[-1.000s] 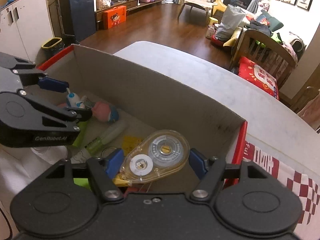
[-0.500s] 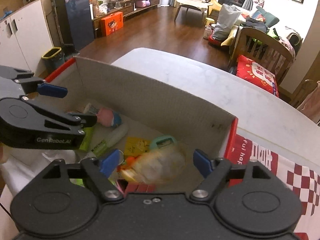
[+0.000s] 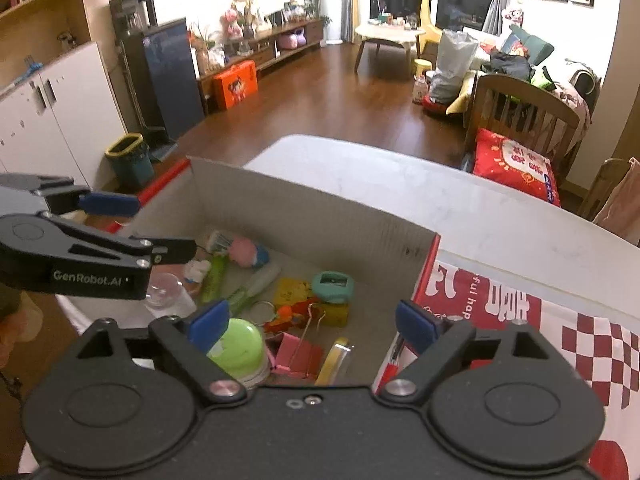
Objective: Organize rigid objects
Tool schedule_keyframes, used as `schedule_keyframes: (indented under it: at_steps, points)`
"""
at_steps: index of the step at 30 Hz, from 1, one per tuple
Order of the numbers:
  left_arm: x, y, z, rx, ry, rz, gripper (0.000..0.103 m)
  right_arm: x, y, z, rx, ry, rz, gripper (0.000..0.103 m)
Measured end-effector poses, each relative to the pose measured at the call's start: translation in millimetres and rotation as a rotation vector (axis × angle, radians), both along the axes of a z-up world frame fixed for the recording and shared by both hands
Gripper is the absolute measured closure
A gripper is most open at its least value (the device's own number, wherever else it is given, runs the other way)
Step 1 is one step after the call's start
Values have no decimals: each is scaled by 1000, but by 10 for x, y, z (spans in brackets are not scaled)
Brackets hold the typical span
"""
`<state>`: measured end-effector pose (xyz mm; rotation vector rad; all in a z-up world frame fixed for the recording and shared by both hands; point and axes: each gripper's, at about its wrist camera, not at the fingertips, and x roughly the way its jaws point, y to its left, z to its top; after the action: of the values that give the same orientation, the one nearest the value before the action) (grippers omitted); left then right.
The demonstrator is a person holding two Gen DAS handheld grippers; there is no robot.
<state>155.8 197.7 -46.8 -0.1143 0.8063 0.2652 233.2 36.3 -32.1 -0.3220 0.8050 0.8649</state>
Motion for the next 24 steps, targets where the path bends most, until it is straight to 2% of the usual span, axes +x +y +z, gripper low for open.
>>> schedule_keyframes:
  at_steps: [4,11,18,24]
  points:
    - [-169,-64,124,-22,-43,3,25,-137,-130,147,49,-13,13,9]
    - [-488,-166,292,-49,-119,30,21,-378,-332,372,130,-32,38,1]
    - [-730,-228,425,-40,-173,54,0,-569,-468,474,173,-54,44,0]
    - [-877,-252,470,-80,-212,60,0,-690,-578,525,209,-69,29,0]
